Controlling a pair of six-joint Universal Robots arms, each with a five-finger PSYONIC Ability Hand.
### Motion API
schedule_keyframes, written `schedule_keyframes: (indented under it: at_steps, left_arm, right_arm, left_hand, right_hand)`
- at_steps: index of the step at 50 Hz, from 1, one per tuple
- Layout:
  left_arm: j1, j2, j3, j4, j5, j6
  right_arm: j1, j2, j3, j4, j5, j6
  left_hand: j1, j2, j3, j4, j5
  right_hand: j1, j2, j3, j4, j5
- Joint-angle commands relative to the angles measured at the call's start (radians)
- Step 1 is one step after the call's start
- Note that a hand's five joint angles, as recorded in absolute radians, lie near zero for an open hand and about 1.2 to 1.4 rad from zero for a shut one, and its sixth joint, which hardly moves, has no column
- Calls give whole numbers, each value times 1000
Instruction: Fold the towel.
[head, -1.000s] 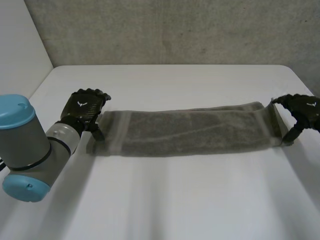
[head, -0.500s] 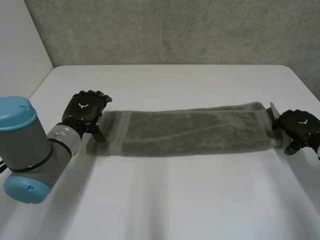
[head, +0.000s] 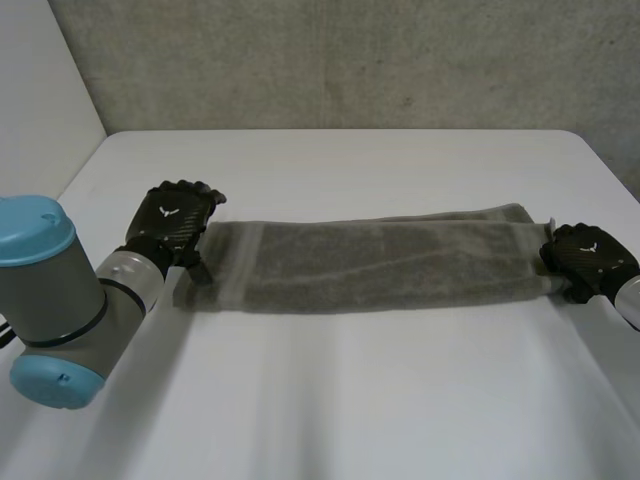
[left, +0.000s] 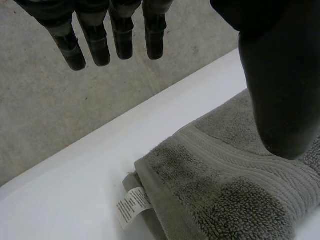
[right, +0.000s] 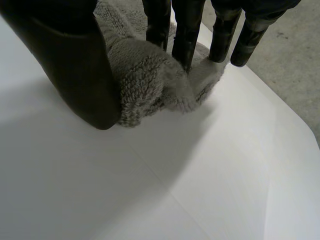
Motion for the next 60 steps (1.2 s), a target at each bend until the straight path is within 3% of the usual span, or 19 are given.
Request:
schedule_keyframes:
  at_steps: [1, 12, 19, 22, 24, 30, 35, 38, 42, 44, 45, 47, 48, 49, 51, 60]
  left_arm:
    - [-1, 0, 0, 0, 0, 0]
    - [-1, 4, -1, 0, 0, 0]
    - [0, 6, 0, 0, -2, 0]
    - [0, 6, 0, 0, -2, 0]
    - [0, 6, 0, 0, -3, 0]
    - [2, 7, 0, 0, -5, 0]
    - [5, 13, 2, 0, -5, 0]
    - [11, 21, 2, 8, -8, -2]
    - [14, 21, 0, 15, -8, -2]
    - [14, 21, 0, 15, -9, -2]
    - [14, 21, 0, 15, -9, -2]
    - [13, 21, -3, 17, -9, -2]
    - [13, 21, -3, 17, -9, -2]
    - [13, 21, -4, 17, -9, -2]
    - [13, 21, -4, 17, -8, -2]
    - [13, 20, -4, 20, -6, -2]
  right_arm:
    - [-11, -40, -5, 5, 0, 5]
    - [-106, -221, -2, 7, -20, -2]
    - [-91, -287, -66, 8, -16, 0]
    - [-21, -333, -108, 7, -14, 12]
    - [108, -364, -162, 5, -2, 12]
    - [299, -353, -236, 7, 6, 11]
    - [577, -222, -331, 7, 39, 0]
    - [636, -178, -358, 8, 44, -2]
    - [781, -10, -436, 8, 58, -40]
    - [814, 43, -457, 11, 78, -61]
    - [835, 87, -472, 19, 96, -86]
    - [851, 122, -483, 27, 113, -110]
    - [857, 142, -488, 34, 125, -129]
    - [857, 142, -488, 34, 125, -129]
    - [855, 138, -491, 38, 156, -132]
    - [828, 18, -422, 44, 207, -44]
  left_hand:
    - [-86, -57, -44, -52, -45]
    - [-86, -57, -44, -52, -45]
    - [-86, -57, -44, -52, -45]
    - [-86, -57, -44, -52, -45]
    - [-86, -57, -44, -52, -45]
    - [-86, -57, -44, -52, -45]
    - [-83, -54, -44, -52, -42]
    - [-83, -54, -44, -52, -42]
    - [-83, -54, -44, -52, -42]
    - [-83, -54, -44, -52, -42]
    - [-83, -54, -44, -52, -42]
    - [-83, -54, -44, -52, -42]
    - [-83, -54, -44, -52, -42]
    - [-83, -54, -44, -52, -42]
    - [-83, -54, -44, -52, -42]
    - [-83, -54, -44, -52, -42]
  right_hand:
    - [294, 399, -6, -6, 337]
    - [294, 399, -6, -6, 337]
    - [294, 399, -6, -6, 337]
    - [294, 399, -6, -6, 337]
    - [294, 399, -6, -6, 337]
    - [294, 399, -6, -6, 337]
    - [294, 399, -6, -6, 337]
    - [294, 399, -6, -6, 337]
    - [294, 399, -6, -6, 337]
    - [251, 356, -6, -6, 294]
    - [77, 182, -6, -6, 120]
    - [-35, 70, -6, -6, 8]
    - [-260, -155, -6, -6, -217]
    - [-262, -158, -6, -6, -219]
    - [-927, -823, -6, -6, -884]
    - [-927, -823, -6, -6, -884]
